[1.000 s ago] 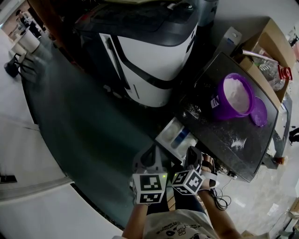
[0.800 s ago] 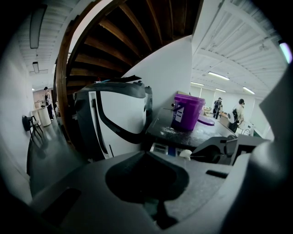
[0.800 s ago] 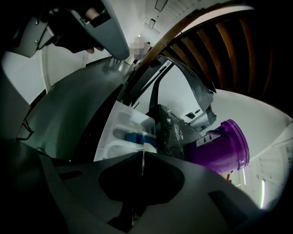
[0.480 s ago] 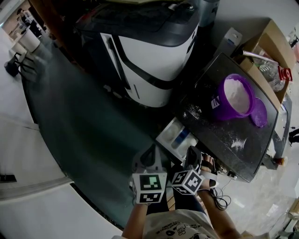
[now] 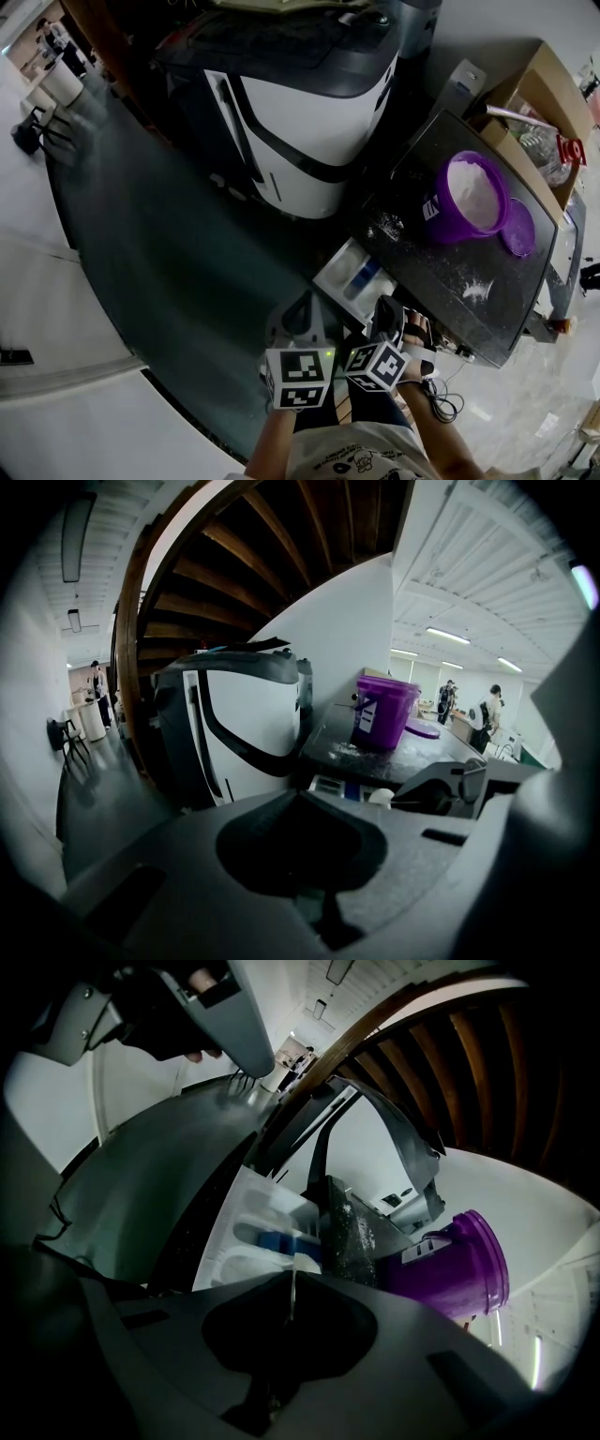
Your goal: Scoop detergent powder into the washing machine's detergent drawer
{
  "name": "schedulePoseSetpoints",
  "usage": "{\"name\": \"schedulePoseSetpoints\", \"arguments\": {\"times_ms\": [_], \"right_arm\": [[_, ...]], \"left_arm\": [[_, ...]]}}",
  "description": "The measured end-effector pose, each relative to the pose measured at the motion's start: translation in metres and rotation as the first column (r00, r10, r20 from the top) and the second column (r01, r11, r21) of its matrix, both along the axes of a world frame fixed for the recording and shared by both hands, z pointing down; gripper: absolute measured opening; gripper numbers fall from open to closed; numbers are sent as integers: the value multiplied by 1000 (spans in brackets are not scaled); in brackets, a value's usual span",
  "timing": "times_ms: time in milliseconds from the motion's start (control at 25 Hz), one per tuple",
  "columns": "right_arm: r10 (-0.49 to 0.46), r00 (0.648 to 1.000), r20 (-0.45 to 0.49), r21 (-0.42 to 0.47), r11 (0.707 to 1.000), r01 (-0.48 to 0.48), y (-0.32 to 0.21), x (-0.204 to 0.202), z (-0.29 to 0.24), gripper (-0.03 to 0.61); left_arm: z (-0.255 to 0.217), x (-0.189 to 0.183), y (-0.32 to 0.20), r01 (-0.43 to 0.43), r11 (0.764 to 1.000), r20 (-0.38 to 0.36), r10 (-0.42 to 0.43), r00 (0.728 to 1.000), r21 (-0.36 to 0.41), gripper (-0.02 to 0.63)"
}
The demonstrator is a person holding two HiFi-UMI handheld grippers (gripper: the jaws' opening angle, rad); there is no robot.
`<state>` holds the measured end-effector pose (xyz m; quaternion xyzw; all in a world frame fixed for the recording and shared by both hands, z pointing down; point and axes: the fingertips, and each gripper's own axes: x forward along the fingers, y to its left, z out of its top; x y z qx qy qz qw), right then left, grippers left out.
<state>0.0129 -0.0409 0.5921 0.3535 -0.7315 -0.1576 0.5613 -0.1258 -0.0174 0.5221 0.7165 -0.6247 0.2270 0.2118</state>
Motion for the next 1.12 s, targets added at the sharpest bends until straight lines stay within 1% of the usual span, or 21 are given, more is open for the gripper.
{"name": "schedulePoseSetpoints", "arguments": {"times_ms": [120,200,320,400,600,880,1120], "right_arm": [[38,997,74,-13,999,-37,-1,-1,-6,21],[78,987,137,-31,997,-74,-2,0,-10,21],[132,966,221,-57,991,-123,-5,1,-20,21],[159,950,270,-70,987,-145,-6,2,-27,21],[209,910,358,-98,978,-186,-10,4,-41,21],[245,845,476,-90,969,-231,-15,5,-72,21],[242,797,553,-60,966,-252,-21,4,-109,21]], "left_arm": [[-3,-1,0,3,1000,2,-3,1000,8,2],[-6,-1,-1,1,1000,5,-1,1000,15,2],[-12,-2,-2,0,1000,15,0,1000,27,2],[-12,-3,1,14,1000,8,-14,1000,27,2],[-18,-3,0,25,999,1,-25,1000,44,2],[-45,-4,-9,17,995,28,-20,999,99,2],[-66,-5,-14,20,990,34,-25,999,142,2]]}}
